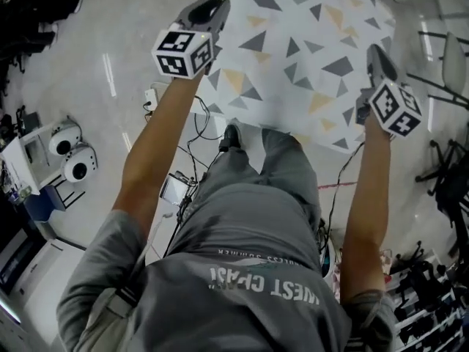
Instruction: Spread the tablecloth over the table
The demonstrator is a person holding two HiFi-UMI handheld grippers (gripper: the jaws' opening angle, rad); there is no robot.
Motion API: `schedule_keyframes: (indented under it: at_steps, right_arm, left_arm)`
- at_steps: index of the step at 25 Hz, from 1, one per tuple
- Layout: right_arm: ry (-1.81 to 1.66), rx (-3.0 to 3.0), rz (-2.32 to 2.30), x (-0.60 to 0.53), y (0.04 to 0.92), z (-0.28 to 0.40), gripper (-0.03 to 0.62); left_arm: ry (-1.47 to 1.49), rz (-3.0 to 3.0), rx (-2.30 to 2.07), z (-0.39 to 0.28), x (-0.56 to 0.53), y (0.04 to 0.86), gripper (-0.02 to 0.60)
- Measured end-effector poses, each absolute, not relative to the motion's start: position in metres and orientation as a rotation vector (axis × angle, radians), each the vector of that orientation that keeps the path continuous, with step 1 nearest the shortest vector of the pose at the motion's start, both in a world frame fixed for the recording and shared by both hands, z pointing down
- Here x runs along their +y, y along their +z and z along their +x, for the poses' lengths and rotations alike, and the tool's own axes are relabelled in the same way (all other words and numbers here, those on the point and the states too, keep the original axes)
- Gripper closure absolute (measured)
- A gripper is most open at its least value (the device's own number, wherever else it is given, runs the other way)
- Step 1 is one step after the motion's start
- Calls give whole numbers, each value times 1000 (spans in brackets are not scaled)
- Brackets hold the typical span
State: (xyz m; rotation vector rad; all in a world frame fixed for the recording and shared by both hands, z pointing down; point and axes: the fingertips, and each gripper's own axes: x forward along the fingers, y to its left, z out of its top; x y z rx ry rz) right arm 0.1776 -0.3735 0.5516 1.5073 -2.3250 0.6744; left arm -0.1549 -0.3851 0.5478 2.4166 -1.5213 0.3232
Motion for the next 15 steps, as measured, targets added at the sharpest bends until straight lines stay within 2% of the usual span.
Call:
schedule_keyframes:
  at_steps: [2,7,15]
  right_arm:
    - [600,-2424,1424,-335,511,128,585]
    - [257,-2607,1233,-258,400,30,583]
    - [-29,-2777,1140,-147,276,-37,583]
  left_arm:
    - [273,2514,-1471,-145,-362,504,569]
    - [187,2735,-1365,-115,-309,397,580]
    - [23,2988,-1218,-89,-201,269,580]
